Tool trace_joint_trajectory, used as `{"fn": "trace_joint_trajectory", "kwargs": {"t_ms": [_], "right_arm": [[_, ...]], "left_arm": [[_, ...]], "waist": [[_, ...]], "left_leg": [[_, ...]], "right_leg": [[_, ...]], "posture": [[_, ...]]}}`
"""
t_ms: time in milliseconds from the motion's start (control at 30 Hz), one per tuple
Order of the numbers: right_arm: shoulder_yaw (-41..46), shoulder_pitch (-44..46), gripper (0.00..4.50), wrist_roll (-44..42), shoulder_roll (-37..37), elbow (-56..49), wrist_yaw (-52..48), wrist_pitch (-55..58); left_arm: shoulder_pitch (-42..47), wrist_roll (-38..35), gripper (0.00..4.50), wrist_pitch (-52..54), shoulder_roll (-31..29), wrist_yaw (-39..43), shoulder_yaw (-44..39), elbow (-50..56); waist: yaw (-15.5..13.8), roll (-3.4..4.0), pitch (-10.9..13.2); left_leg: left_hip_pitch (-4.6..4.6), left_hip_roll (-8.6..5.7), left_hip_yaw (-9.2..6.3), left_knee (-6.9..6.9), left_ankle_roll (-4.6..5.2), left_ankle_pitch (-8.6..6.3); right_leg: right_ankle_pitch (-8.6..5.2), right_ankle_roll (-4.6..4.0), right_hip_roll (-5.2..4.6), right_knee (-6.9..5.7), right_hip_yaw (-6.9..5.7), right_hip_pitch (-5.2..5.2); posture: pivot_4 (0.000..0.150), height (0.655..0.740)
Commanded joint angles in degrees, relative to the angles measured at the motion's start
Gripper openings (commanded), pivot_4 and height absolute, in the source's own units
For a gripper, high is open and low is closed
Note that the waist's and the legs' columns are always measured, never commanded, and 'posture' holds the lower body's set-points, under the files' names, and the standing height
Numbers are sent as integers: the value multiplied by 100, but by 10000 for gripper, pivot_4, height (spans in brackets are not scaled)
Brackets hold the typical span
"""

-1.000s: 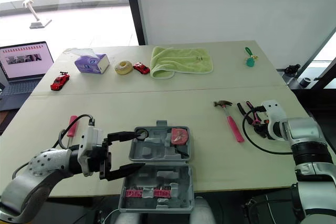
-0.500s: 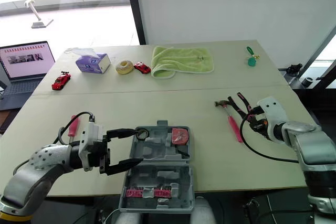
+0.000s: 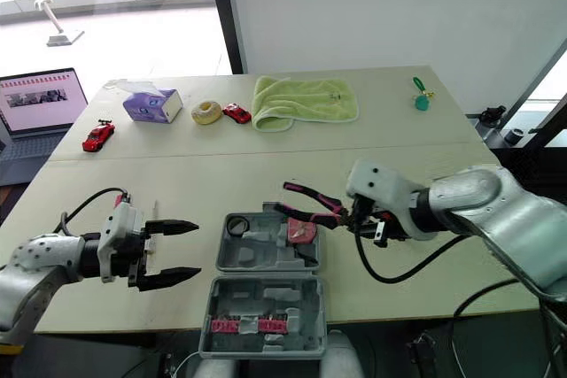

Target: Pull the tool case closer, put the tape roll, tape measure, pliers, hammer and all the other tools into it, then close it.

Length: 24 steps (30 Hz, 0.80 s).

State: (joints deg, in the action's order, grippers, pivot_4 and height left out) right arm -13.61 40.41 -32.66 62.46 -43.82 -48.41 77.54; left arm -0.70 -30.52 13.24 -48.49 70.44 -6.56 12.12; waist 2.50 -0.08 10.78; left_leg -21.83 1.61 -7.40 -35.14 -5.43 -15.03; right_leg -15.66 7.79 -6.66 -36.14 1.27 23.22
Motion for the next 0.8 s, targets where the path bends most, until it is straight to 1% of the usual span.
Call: {"fn": "trace_joint_trajectory", "kwargs": {"t_ms": [33,67,133,200,300,367,433,567,800], "right_arm": [[-1044,902,9384,8,-798,-141,392,658],[-1439,1161,9384,4,-919,-130,419,865],[-1896,1461,9384,47,-1185,-3,531,1036],[-2338,1751,9384,171,-1448,245,679,1069],[-3565,2442,9384,541,-1757,815,786,924],[-4029,2804,9384,594,-2097,1126,686,802],[-4184,2958,9384,612,-2411,1389,680,799],[-4541,3075,9384,688,-2754,1698,719,796],[-4606,3160,9384,764,-3181,2238,737,755]], "left_arm": [[93,73,45000,-163,-65,132,-86,-62],[101,90,45000,-179,-74,159,-81,-84],[105,117,45000,-217,-81,210,-87,-137],[91,163,45000,-270,-89,266,-89,-198],[86,208,45000,-322,-102,331,-99,-261],[81,229,45000,-353,-117,357,-112,-288],[64,279,45000,-399,-139,375,-125,-341],[-9,290,45000,-399,-169,364,-196,-336],[-258,173,45000,-381,-218,392,-399,-272]], "waist": [[19,0,0],[10,0,0],[-17,-1,0],[-24,-2,0],[9,-1,0],[31,-2,0],[41,-2,0],[52,-2,0],[101,-2,-1]], "left_leg": [[-9,0,0,-2,-1,0],[-28,0,0,-4,-1,1],[-54,0,-7,-7,-3,3],[-61,0,-11,-7,-4,3],[-63,-1,-10,-3,-3,3],[-63,0,-10,-3,-3,3],[-62,1,-10,-4,-3,3],[-64,0,-11,-9,-5,5],[-62,0,-13,-12,-14,11]], "right_leg": [[2,3,0,0,1,8],[10,16,0,-5,1,29],[15,23,0,-11,-2,51],[15,24,0,-10,-9,53],[15,24,0,-11,-9,62],[15,24,1,-27,-7,77],[15,24,3,-47,-5,87],[12,22,3,-90,-3,109],[14,21,4,-104,-2,110]], "posture": [[1500,7400],[1500,7400],[1500,7400],[1500,7400],[1500,7400],[1500,7400],[1500,7400],[1500,7400],[1500,7400]]}}
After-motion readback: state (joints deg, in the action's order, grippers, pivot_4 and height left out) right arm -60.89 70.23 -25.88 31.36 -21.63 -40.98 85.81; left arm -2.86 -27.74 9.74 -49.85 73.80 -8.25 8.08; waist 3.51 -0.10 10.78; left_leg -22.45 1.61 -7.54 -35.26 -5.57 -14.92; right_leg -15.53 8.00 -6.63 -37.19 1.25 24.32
